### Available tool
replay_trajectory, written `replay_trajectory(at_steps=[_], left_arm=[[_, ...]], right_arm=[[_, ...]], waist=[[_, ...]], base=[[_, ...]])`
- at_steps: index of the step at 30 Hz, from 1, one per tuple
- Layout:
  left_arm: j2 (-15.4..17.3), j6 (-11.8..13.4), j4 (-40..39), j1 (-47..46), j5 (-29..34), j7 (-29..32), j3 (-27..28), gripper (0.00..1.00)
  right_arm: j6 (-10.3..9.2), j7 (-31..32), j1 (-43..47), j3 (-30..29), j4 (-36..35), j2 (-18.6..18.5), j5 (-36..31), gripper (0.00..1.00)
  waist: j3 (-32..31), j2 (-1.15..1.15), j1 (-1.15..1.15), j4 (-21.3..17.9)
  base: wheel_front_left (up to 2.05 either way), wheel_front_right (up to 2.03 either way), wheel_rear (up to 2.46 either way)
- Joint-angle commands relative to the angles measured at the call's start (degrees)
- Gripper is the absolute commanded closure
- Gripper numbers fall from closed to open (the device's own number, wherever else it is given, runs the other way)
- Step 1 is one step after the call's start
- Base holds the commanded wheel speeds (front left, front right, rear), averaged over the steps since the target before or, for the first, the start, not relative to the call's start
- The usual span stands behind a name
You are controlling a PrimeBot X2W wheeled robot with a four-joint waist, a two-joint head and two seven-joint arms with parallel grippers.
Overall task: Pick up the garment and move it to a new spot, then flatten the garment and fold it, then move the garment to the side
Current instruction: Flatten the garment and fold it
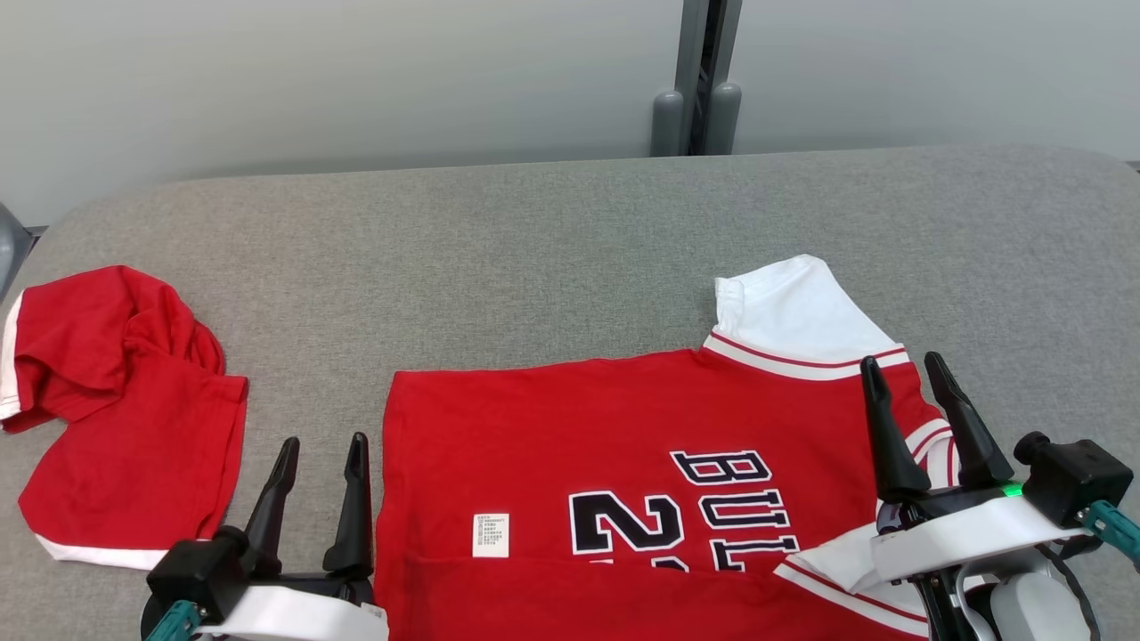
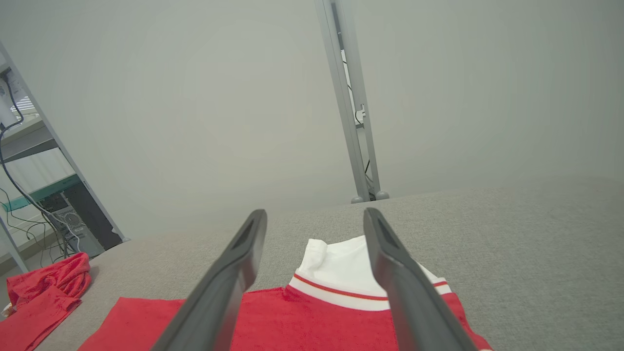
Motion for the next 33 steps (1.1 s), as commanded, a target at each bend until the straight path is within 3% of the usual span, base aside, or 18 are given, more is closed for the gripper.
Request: replay_trajectory(at_steps=[1,9,23,33], left_arm=[[0.13,-0.17,0.5,-0.34,0.38,-0.17,0.09,0.0],[0.15,3.09,11.11,-5.72,2.35,-0.15,-0.55,0.0],[5.07,4.37,28.69,-22.45,3.72,4.86,-0.16,0.0],[6.61,3.72,35.11,-26.57,4.32,6.49,-1.64,0.0]], right_arm=[[0.0,-0.34,-0.06,-0.05,0.16,-0.27,0.21,0.0],[0.0,-0.34,-1.47,1.06,0.09,-0.65,-0.15,0.0],[0.0,-0.27,-3.99,2.05,-0.17,-0.2,-1.15,0.0],[0.0,-0.27,-4.4,2.14,0.39,0.28,-1.33,0.0]], waist=[[0.12,0.0,0.0,-0.24],[3.25,0.0,0.0,-2.51],[9.13,0.0,0.0,-6.63],[9.25,0.0,0.0,-7.57]], base=[[0.0,0.0,0.0],[0.0,0.0,0.0],[0.0,0.0,0.0],[0.0,0.0,0.0]])
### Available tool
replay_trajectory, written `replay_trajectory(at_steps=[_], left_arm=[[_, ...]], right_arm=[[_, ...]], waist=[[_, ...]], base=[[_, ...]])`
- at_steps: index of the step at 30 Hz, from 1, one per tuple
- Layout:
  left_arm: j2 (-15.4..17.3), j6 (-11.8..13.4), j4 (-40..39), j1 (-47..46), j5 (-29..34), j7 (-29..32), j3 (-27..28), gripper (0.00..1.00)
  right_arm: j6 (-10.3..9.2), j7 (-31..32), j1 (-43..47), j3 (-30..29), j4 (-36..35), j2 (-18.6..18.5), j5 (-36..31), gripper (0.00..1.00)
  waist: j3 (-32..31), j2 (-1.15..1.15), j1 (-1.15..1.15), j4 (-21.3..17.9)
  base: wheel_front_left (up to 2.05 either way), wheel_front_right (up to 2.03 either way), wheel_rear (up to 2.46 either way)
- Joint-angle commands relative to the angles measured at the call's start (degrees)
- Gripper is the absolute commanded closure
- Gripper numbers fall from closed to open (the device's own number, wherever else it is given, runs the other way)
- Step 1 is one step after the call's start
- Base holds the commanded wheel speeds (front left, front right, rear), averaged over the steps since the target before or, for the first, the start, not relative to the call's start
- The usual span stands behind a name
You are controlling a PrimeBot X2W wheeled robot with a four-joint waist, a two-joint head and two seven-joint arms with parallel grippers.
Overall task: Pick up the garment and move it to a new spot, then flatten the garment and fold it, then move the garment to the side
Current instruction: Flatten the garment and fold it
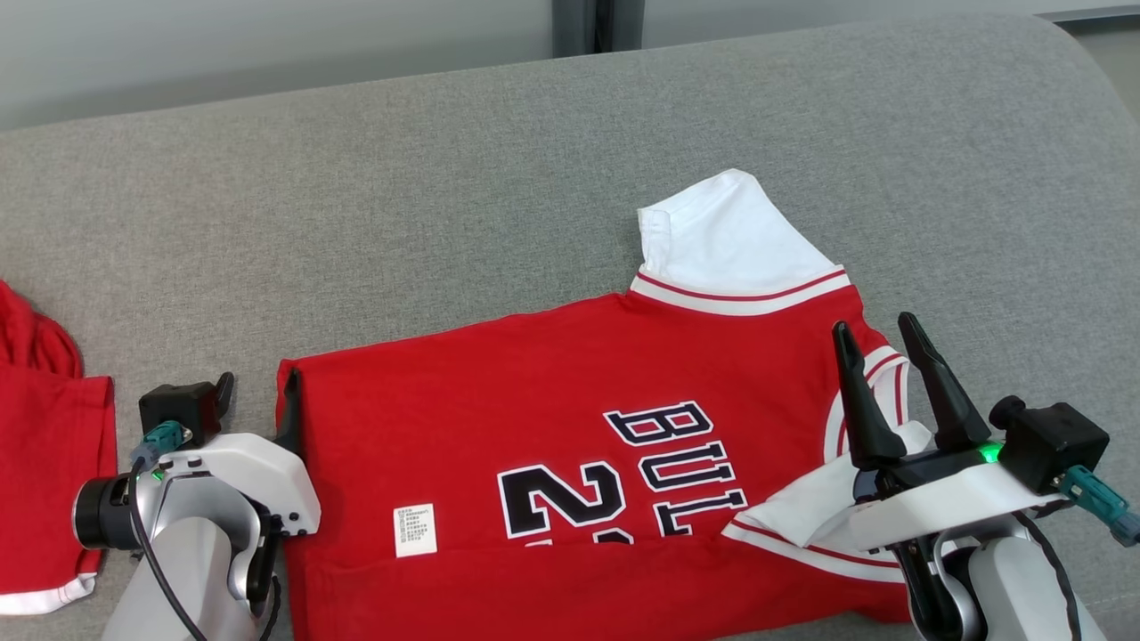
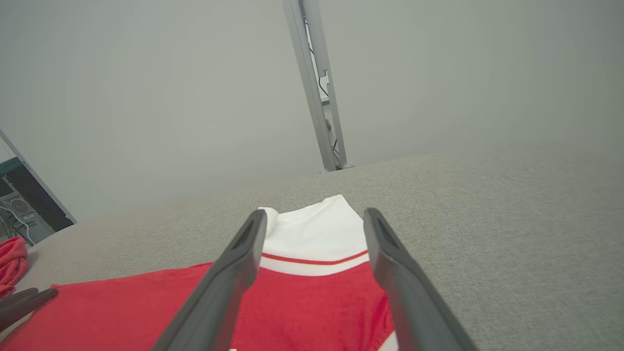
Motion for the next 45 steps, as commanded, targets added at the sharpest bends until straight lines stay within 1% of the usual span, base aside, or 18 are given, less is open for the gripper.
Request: replay_trajectory(at_steps=[1,8,13,14,15,16,17,18,22,28,31,35,38,40,42,45], left_arm=[[0.19,-0.26,0.53,-1.01,0.24,-0.32,-0.15,0.0],[-0.29,-0.44,3.03,-2.48,-0.3,-0.72,-0.73,0.0],[-0.55,-1.17,4.53,-4.02,0.06,-1.07,-1.8,0.0],[-0.56,-1.35,4.86,-4.23,0.08,-1.0,-1.98,0.15],[-0.55,-1.32,5.17,-4.41,0.04,-0.98,-2.09,0.56],[-0.53,-1.37,5.48,-4.6,-0.06,-1.05,-2.15,0.82],[-0.47,-1.46,5.73,-4.78,-0.16,-1.2,-2.19,0.82],[-0.41,-1.46,5.95,-4.94,-0.26,-1.3,-2.2,1.0],[-0.24,-1.3,6.61,-5.33,-0.72,-2.11,-2.06,1.0],[-0.78,-1.85,6.22,-5.87,-0.79,-3.71,-2.75,1.0],[-1.56,-2.35,5.04,-5.78,-0.46,-4.72,-3.64,1.0],[-2.55,-2.73,2.38,-5.03,0.26,-5.62,-5.15,1.0],[-3.59,-3.35,-0.39,-4.24,0.8,-6.1,-6.7,1.0],[-4.12,-3.81,-2.23,-4.02,1.14,-6.39,-7.8,1.0],[-4.74,-4.18,-3.86,-4.15,1.1,-6.45,-9.0,1.0],[-5.62,-4.42,-5.88,-4.14,0.61,-6.42,-11.06,1.0]], right_arm=[[0.0,-0.17,-0.27,-0.15,0.25,-0.14,0.03,0.0],[0.0,-0.17,-0.68,0.27,0.46,0.2,0.03,0.0],[0.0,-0.17,-1.1,0.64,0.58,0.47,-0.06,0.0],[0.0,-0.17,-1.16,0.69,0.6,0.51,-0.06,0.0],[0.0,-0.17,-1.25,0.7,0.63,0.57,-0.01,0.0],[0.0,-0.17,-1.35,0.72,0.66,0.62,0.05,0.0],[0.0,-0.17,-1.42,0.7,0.67,0.65,0.11,0.0],[0.0,-0.17,-1.44,0.64,0.71,0.67,0.17,0.0],[0.0,-0.17,-1.35,0.35,0.89,0.78,0.2,0.0],[0.0,-0.17,-1.56,0.02,1.2,0.59,-0.07,0.0],[0.0,-0.16,-2.55,-0.84,1.57,-0.46,0.06,0.0],[0.0,0.64,-5.72,-1.71,3.41,-3.26,0.02,0.0],[0.0,3.68,-10.0,-3.56,6.27,-5.61,1.73,0.0],[0.0,6.23,-13.45,-5.31,8.87,-6.01,5.94,0.0],[0.0,8.66,-17.07,-5.53,12.53,-9.27,6.25,0.0],[0.01,12.26,-22.19,-5.59,19.08,-11.07,8.95,0.0]], waist=[[-0.08,0.0,0.0,0.0],[0.31,0.0,0.0,0.11],[1.0,0.0,0.0,0.17],[1.1,0.0,0.0,0.14],[1.19,0.0,0.0,0.12],[1.25,0.0,0.0,0.08],[1.28,0.0,0.0,0.05],[1.29,0.0,0.0,0.05],[1.22,0.0,0.0,0.08],[0.78,0.0,0.0,0.76],[0.47,0.0,0.0,1.98],[0.29,0.0,0.0,4.51],[0.58,0.0,0.0,6.92],[1.13,0.0,0.0,8.76],[1.85,0.0,0.0,10.56],[2.7,0.0,0.0,13.02]], base=[[0.0,0.0,0.0],[0.0,0.0,0.0],[0.0,0.0,0.0],[0.0,0.0,0.0],[0.0,0.0,0.0],[0.0,0.0,0.0],[0.0,0.0,0.0],[0.0,0.0,0.0],[0.0,0.0,0.0],[0.0,0.0,0.0],[0.0,0.0,0.0],[0.0,0.0,0.0],[0.0,0.0,0.0],[0.0,0.0,0.0],[0.0,0.0,0.0],[0.0,0.0,0.0]])
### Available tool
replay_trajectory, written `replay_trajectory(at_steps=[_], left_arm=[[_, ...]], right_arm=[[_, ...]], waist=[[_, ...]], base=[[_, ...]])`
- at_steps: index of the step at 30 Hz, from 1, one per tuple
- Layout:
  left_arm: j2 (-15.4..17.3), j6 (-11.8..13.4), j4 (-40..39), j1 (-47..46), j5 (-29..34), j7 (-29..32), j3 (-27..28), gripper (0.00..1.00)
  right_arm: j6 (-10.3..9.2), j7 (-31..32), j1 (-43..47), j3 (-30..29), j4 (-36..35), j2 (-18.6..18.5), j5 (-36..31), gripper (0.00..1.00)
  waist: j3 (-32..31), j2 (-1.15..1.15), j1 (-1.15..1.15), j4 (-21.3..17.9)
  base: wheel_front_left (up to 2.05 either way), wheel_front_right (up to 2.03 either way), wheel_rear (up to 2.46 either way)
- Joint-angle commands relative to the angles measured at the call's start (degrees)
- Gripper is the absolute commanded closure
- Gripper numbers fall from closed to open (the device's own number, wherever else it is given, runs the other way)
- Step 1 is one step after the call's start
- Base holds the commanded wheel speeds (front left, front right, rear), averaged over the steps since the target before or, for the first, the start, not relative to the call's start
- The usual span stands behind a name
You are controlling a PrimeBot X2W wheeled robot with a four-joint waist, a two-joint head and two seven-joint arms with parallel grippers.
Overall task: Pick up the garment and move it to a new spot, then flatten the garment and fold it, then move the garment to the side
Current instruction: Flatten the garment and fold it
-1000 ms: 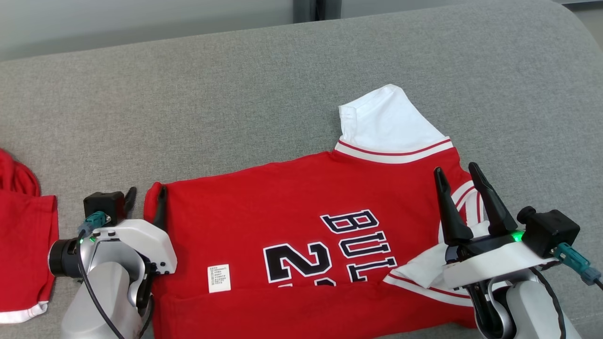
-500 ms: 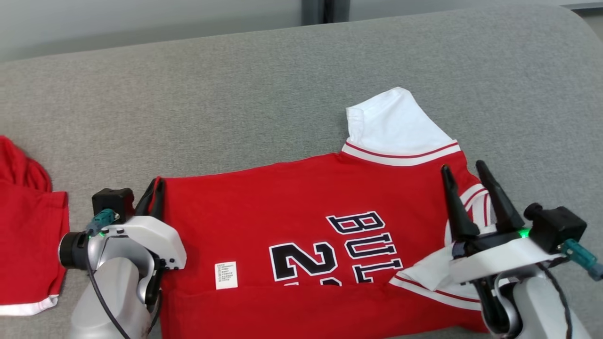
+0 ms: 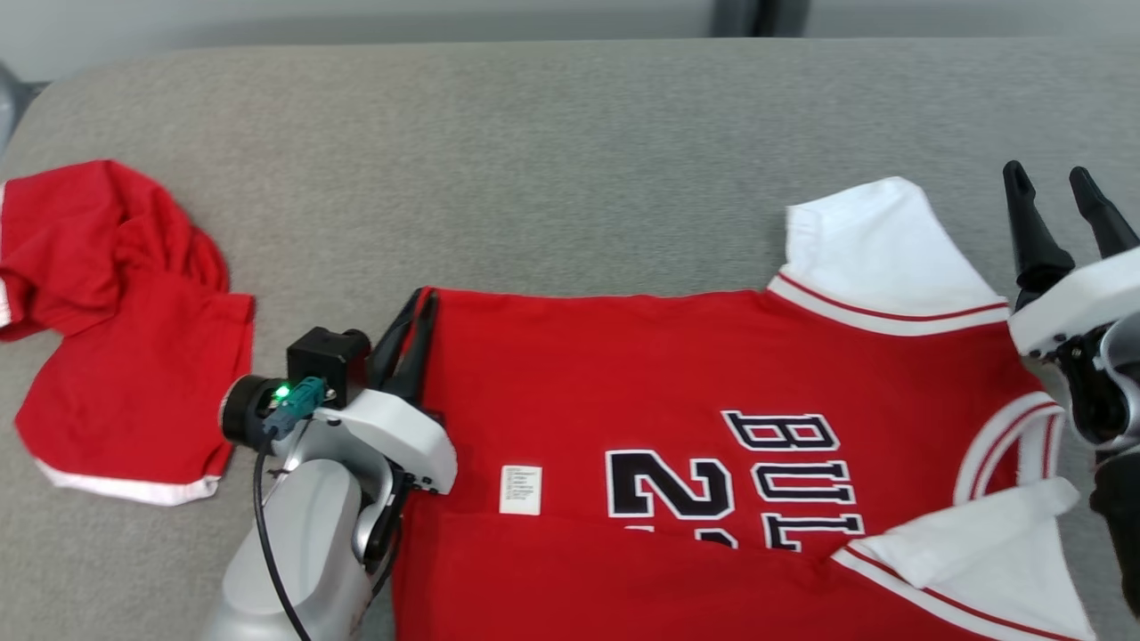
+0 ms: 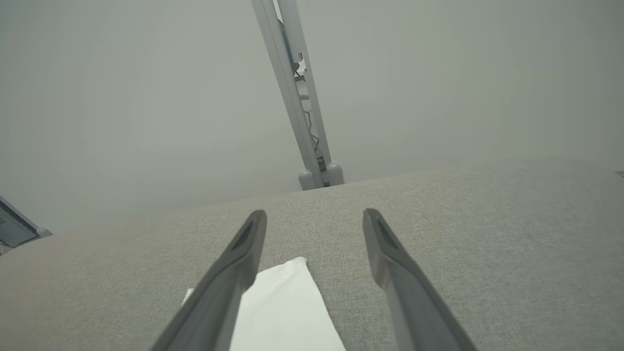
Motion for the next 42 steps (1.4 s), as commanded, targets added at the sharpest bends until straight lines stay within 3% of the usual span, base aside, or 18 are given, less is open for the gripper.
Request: replay_trajectory(at_steps=[1,4,11,25,26,27,29,30,42], left_arm=[[-0.13,-0.47,-1.3,-0.04,-0.73,-0.12,-0.84,1.0],[-0.43,-0.94,-2.57,-0.08,-2.34,-0.18,-1.73,1.0],[-0.73,0.01,-5.37,-1.56,-5.4,-0.19,-7.6,1.0],[-0.71,2.38,-5.63,-3.6,-9.05,-0.5,-13.36,1.0],[-0.71,2.49,-5.58,-3.66,-9.27,-0.52,-13.55,1.0],[-0.71,2.53,-5.51,-3.73,-9.37,-0.49,-13.71,1.0],[-0.72,2.74,-5.39,-3.95,-9.37,-0.52,-13.99,1.0],[-0.71,2.79,-5.32,-4.02,-9.49,-0.54,-14.1,1.0],[-0.44,3.31,-4.2,-3.29,-10.48,-0.59,-13.74,1.0]], right_arm=[[0.03,2.13,-3.0,0.56,3.46,-1.18,1.34,0.0],[0.03,4.67,-5.98,1.62,6.67,-2.3,4.2,0.0],[0.03,9.68,-13.67,9.21,16.67,-9.42,5.5,0.0],[0.03,11.23,-19.66,19.94,23.76,-12.52,8.26,0.0],[0.03,10.97,-19.88,20.52,24.0,-12.66,8.6,0.37],[0.02,10.91,-20.06,21.09,24.23,-12.79,8.9,0.63],[0.02,10.97,-20.42,22.33,24.84,-12.87,9.62,0.91],[0.02,10.92,-20.58,22.85,25.1,-12.89,10.04,1.0],[0.02,2.78,-19.55,29.62,23.23,-13.46,13.9,1.0]], waist=[[1.65,0.0,0.0,3.11],[2.65,0.0,0.0,4.38],[6.13,0.0,0.0,8.13],[7.64,0.0,0.0,9.82],[7.62,0.0,0.0,9.81],[7.58,0.0,0.0,9.8],[7.51,0.0,0.0,9.77],[7.47,0.0,0.0,9.77],[5.19,0.0,0.0,8.45]], base=[[0.0,0.0,0.0],[0.0,0.0,0.0],[0.0,0.0,0.0],[0.0,0.0,0.0],[0.0,0.0,0.0],[0.0,0.0,0.0],[0.0,0.0,0.0],[0.0,0.0,0.0],[0.0,0.0,0.0]])
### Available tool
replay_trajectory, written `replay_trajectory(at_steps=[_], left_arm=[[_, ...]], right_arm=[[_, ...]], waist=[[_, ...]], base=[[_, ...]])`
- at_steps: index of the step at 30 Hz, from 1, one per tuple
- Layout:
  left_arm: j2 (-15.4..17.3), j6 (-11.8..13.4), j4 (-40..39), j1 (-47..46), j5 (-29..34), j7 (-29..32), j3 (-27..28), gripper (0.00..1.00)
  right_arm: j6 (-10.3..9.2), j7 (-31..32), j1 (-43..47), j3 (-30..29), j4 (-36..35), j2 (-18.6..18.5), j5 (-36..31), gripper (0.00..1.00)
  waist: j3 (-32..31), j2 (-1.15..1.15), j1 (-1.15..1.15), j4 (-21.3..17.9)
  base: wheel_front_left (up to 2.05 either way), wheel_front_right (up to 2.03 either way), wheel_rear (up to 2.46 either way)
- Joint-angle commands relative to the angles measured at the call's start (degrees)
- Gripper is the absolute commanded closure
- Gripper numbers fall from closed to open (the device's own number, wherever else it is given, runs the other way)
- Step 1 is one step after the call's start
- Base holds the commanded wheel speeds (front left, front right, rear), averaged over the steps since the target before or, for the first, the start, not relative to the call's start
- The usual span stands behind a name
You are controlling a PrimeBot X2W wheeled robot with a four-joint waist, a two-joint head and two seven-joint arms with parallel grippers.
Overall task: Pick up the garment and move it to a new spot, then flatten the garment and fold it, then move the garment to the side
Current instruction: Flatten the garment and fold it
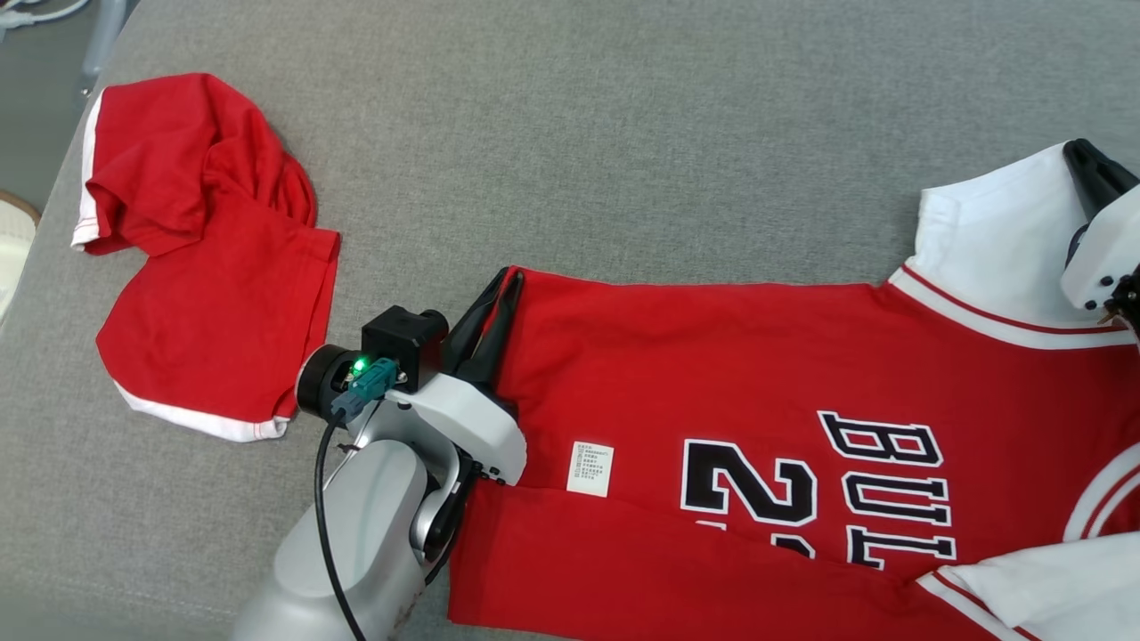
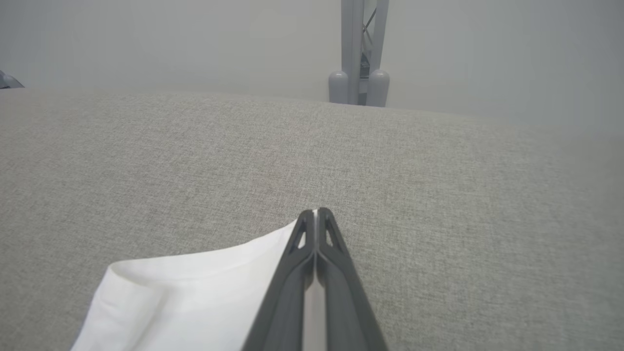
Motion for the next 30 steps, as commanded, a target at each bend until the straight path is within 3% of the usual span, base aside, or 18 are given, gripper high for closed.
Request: replay_trajectory(at_steps=[1,12,30], left_arm=[[0.58,0.41,0.14,0.34,-0.44,-0.29,0.46,1.0],[1.9,0.57,0.18,2.34,0.17,-0.25,1.82,1.0],[4.83,1.01,-0.21,5.94,-0.72,0.13,2.11,1.0]], right_arm=[[-0.02,-1.04,0.78,0.66,-0.39,-0.41,0.63,1.0],[-0.02,-4.59,3.7,7.1,-4.09,-1.61,4.74,1.0],[-0.02,-9.74,11.17,12.39,-11.52,-4.09,12.7,1.0]], waist=[[-0.89,0.0,0.0,-0.82],[-4.7,0.0,0.0,-4.71],[-11.09,0.0,0.0,-8.48]], base=[[0.0,0.0,0.0],[0.0,0.0,0.0],[0.0,0.0,0.0]])
